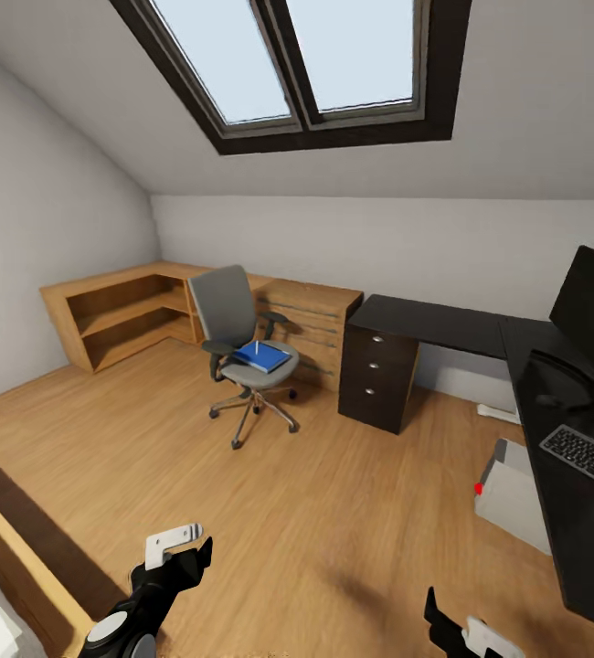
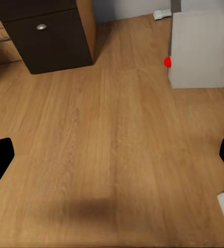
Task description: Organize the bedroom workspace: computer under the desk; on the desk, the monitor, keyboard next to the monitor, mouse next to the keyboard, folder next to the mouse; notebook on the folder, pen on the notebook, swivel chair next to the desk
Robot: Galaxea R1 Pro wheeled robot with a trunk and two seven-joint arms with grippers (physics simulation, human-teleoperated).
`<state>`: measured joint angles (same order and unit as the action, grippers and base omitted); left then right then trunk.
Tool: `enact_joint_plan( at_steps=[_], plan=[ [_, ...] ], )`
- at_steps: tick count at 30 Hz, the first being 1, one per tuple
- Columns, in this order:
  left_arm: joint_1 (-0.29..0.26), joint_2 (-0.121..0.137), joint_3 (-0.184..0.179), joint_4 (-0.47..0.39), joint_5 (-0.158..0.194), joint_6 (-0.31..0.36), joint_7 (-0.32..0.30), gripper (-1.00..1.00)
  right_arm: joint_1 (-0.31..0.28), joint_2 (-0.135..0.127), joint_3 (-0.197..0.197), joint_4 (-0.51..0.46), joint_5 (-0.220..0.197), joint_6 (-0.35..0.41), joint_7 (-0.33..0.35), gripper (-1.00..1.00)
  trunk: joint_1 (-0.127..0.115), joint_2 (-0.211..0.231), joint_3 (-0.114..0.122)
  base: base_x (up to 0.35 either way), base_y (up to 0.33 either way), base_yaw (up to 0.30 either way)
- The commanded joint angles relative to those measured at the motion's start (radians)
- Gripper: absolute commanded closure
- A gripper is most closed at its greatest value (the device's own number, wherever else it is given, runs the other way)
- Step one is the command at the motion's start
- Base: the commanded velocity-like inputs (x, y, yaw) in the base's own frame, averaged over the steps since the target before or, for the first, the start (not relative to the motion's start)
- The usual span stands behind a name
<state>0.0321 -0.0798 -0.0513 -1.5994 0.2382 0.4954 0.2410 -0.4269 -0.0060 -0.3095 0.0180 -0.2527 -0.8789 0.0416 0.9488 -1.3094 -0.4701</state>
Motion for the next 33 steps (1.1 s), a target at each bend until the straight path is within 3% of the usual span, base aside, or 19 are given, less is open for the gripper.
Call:
enact_joint_plan(
  at_steps=[1, 9, 13, 33],
  plan=[
    [0.000, 0.000, -0.001, -0.002, 0.011, 0.003, 0.009, -1.00, -0.001, 0.000, 0.000, 0.002, -0.005, -0.003, 0.004, -1.00, -0.001, -0.001, -0.001, -0.300, -0.181, -0.297],
    [0.000, 0.000, 0.001, -0.004, 0.012, 0.005, 0.009, -1.00, -0.001, 0.001, 0.000, 0.002, -0.005, -0.003, 0.004, -1.00, -0.001, -0.001, -0.001, -0.121, -0.074, -0.295],
    [0.000, 0.000, 0.001, -0.005, 0.012, 0.005, 0.010, -1.00, -0.001, 0.002, -0.001, 0.002, -0.006, -0.003, 0.004, -1.00, -0.016, 0.027, 0.009, -0.014, -0.008, -0.205],
    [0.000, -0.001, 0.004, -0.005, 0.010, 0.003, 0.012, -1.00, -0.001, 0.004, 0.000, 0.002, -0.006, -0.003, 0.004, -1.00, -0.093, 0.167, 0.072, -0.003, 0.000, -0.012]
  ],
)
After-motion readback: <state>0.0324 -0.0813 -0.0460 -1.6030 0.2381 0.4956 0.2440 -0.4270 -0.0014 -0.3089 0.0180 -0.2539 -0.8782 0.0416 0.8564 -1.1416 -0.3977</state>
